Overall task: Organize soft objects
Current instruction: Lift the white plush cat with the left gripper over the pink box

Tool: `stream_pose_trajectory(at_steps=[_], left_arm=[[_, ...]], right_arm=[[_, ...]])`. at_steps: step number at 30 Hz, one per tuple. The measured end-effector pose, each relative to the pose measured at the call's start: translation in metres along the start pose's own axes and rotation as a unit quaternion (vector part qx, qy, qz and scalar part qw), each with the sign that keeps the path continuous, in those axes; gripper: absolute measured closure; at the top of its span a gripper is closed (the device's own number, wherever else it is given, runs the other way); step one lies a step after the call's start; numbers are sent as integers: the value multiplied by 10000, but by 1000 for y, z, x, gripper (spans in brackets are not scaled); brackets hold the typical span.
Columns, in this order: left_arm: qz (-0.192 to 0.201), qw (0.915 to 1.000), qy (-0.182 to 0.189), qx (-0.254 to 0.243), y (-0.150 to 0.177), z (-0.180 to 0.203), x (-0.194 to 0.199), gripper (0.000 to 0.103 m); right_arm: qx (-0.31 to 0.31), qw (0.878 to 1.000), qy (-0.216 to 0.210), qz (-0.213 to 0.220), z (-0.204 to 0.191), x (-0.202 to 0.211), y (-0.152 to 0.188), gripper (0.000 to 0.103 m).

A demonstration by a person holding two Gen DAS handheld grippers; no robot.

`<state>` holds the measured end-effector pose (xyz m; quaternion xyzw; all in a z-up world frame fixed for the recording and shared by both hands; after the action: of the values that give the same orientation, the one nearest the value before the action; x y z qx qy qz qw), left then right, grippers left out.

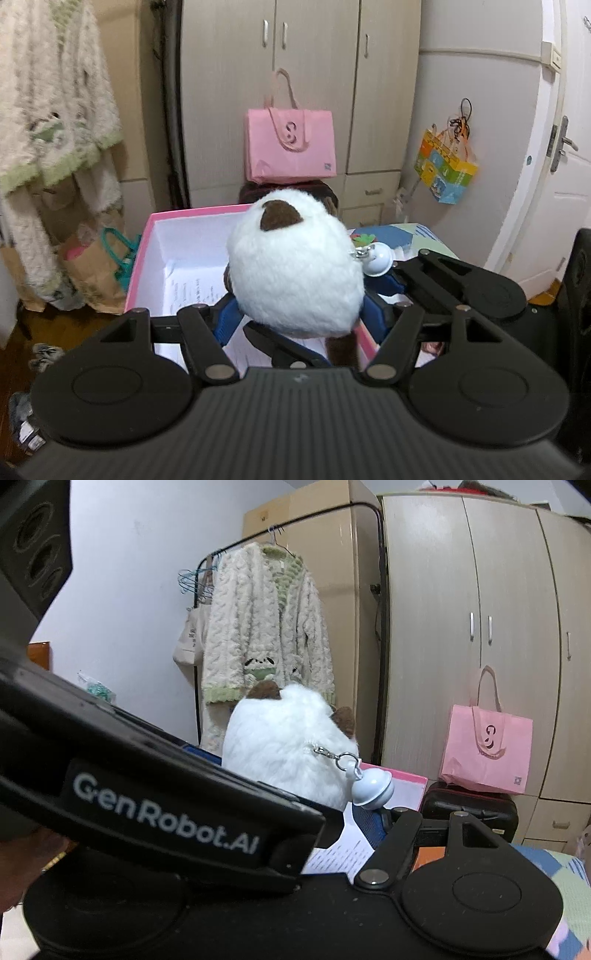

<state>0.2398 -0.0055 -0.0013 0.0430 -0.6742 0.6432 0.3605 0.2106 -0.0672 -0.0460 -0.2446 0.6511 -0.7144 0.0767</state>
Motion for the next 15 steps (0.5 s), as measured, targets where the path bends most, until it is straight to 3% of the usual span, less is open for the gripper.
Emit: stream_pose_trajectory(at_steps=[10, 13, 15], left_arm=[[-735, 9948, 522, 476, -38, -47, -93, 39], [-1053, 9889, 608, 856, -36, -62, -120, 38], [-1392, 9798, 753, 1219, -30, -73, -135, 39]], right_arm=[[-349, 9959, -4, -834, 51, -89, -9, 29], [-551, 9902, -106, -1276, 66, -115, -3, 30], [-632, 9845, -104, -1632, 71, -130, 3, 30]])
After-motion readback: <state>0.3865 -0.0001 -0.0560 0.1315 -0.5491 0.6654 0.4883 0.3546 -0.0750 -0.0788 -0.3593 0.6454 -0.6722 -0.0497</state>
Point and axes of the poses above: each gripper's, at about its wrist camera, not at the fingertips, and x roughly against the way its jaws point, z to its right, y to its underside, the point moved 9 cm from there along -x, roughly the way its jaws point, and after that the axes turned 2 degrees about y, right-handed, at the moved point
